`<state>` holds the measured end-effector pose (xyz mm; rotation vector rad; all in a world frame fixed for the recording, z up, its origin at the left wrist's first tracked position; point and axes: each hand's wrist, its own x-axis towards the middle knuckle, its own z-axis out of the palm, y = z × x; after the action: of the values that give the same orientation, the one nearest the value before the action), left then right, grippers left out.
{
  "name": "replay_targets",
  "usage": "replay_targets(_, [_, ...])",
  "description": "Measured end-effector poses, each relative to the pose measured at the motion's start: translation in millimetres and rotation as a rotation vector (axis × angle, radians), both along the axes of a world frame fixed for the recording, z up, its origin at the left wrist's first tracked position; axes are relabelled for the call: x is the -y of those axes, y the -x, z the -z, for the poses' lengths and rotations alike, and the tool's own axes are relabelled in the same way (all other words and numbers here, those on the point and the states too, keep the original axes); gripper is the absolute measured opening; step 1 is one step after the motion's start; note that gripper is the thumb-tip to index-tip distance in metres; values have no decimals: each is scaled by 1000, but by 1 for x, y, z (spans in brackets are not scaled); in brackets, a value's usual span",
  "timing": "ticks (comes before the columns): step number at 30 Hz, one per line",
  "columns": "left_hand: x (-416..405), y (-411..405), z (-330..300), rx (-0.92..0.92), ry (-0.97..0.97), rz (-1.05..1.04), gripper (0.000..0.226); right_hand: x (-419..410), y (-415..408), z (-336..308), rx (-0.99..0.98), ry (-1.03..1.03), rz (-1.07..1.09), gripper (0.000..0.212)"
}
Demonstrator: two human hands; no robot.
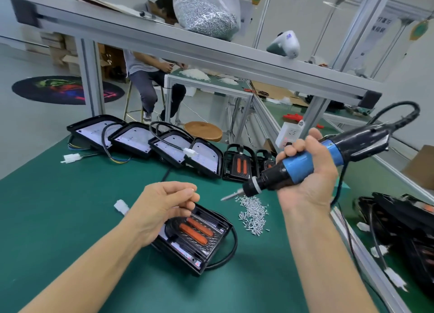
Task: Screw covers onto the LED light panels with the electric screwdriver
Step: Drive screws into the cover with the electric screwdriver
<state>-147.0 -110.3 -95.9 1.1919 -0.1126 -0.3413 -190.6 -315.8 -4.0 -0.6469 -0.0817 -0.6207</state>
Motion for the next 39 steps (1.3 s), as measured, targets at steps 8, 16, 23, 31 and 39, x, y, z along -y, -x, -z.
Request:
replay_targets(8, [-8, 14, 2, 16, 50, 21, 14, -46, -9, -1, 88, 28, 19, 21])
replay_targets(16, [-9, 16, 2, 38, 106, 26, 12, -55, -9, -1, 90, 62, 17, 22])
replay_targets(23, [-7, 18, 4, 30, 131, 34, 12, -54, -7, 1, 88, 64, 29, 21])
replay_targets(31, [-3, 19, 3, 13, 175, 57, 10, -52, -6, -1, 84, 52, 31, 23])
replay_targets(39, [2, 21, 7, 46, 192, -24, 9, -52, -5, 1, 106, 79, 43, 24])
